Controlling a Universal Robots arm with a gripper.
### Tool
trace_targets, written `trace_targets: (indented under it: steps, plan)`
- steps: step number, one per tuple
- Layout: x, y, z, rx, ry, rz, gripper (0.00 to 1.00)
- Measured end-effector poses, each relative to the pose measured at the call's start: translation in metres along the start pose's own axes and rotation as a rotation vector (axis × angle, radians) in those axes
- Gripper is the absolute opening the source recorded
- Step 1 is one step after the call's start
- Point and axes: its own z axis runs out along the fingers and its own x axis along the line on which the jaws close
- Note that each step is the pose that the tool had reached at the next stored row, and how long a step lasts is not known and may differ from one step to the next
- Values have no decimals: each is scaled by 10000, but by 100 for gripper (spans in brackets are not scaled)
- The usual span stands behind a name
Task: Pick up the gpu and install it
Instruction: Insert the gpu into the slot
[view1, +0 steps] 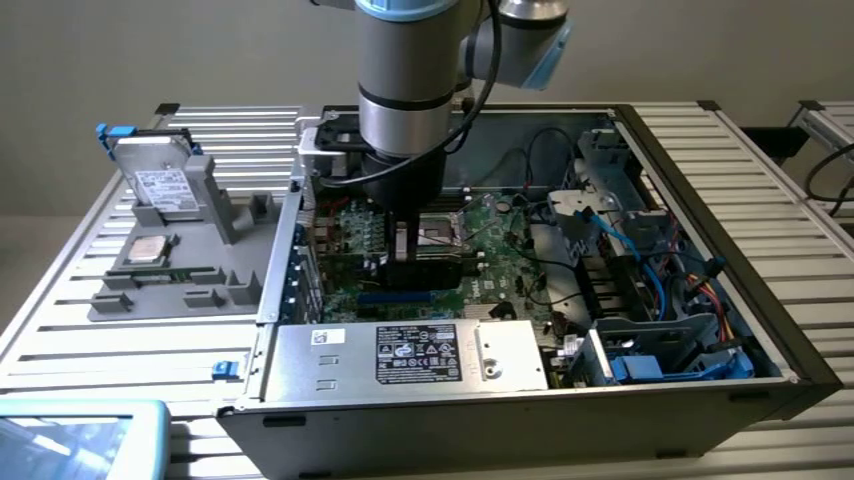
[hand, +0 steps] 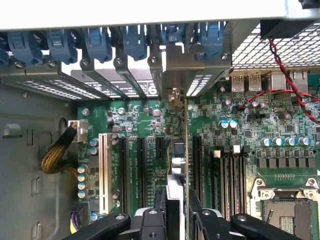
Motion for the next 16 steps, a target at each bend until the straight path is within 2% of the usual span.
trace_targets:
  steps: [16]
  plan:
    - [-3, 18, 25, -5, -5, -1, 28]
